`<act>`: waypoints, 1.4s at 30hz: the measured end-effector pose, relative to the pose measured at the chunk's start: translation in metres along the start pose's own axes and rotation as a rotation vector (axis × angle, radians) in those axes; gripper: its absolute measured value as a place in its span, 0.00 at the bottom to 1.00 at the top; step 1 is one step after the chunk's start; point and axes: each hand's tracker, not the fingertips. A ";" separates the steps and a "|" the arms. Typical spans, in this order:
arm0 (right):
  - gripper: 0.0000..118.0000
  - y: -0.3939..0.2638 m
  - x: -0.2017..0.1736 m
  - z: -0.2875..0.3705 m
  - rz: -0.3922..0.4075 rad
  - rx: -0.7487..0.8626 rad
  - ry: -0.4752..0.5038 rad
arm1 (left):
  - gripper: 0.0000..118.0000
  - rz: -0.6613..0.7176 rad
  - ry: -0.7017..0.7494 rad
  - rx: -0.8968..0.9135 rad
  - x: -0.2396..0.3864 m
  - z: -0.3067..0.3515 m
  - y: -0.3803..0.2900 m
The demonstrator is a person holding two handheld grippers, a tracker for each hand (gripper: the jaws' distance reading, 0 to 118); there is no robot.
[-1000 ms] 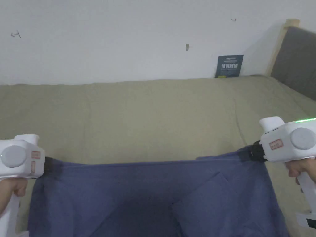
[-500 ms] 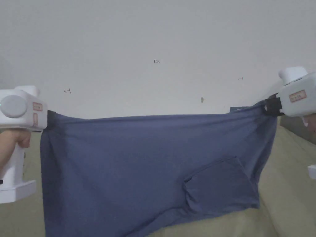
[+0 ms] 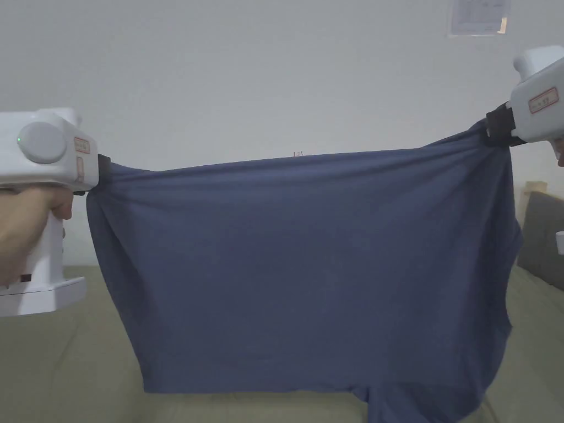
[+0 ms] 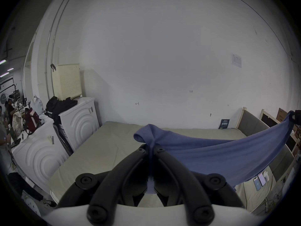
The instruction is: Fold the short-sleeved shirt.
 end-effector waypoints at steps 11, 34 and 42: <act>0.01 0.011 0.003 -0.009 -0.023 0.014 -0.020 | 0.03 -0.033 0.023 -0.009 0.007 -0.010 0.017; 0.01 0.094 -0.006 -0.158 0.007 0.052 -0.094 | 0.03 -0.061 0.168 0.026 0.037 -0.134 0.092; 0.01 0.122 -0.005 -0.239 0.023 0.067 -0.126 | 0.03 -0.088 0.223 0.027 0.058 -0.218 0.105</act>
